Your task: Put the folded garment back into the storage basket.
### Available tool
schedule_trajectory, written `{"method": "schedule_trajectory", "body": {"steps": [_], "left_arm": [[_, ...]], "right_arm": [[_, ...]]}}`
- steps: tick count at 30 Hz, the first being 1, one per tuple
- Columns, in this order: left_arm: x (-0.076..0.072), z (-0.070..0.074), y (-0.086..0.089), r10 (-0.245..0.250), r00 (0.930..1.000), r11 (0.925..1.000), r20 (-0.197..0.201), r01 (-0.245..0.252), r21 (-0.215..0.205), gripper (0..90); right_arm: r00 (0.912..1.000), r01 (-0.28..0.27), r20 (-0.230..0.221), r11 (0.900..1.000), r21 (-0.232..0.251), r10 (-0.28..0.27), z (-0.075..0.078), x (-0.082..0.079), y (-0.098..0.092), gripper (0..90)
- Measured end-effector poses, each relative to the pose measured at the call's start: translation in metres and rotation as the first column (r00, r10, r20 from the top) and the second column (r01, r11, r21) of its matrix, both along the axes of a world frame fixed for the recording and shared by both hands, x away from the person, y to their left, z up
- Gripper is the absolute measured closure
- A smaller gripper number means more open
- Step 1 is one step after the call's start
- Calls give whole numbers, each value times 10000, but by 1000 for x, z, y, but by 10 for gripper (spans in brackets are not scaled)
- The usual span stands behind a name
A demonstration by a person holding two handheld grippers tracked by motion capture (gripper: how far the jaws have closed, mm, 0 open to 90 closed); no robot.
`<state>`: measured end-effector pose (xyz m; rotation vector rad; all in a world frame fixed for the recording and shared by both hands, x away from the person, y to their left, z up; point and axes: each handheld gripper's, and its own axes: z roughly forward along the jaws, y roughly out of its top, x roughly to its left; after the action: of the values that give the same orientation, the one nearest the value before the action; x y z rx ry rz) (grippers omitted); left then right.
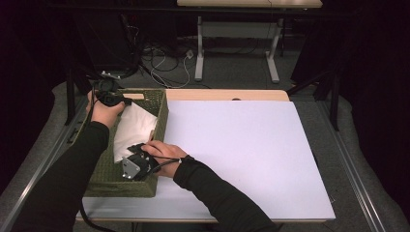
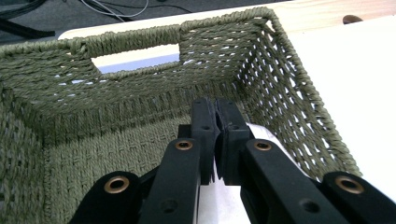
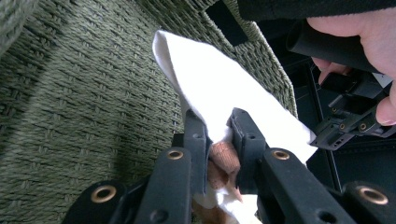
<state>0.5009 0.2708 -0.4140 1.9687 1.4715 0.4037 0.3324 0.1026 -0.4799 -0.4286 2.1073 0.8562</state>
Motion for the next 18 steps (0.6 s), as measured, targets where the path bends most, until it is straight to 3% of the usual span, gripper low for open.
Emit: {"method": "schedule_trajectory", "body": {"steps": [18], "left_arm": [[10,-12,7,196,9997,9998,-138,-196,11,867]], "right_arm": [[9987,-17,-514,9986,-536,-11,-3,10,9,785]]}}
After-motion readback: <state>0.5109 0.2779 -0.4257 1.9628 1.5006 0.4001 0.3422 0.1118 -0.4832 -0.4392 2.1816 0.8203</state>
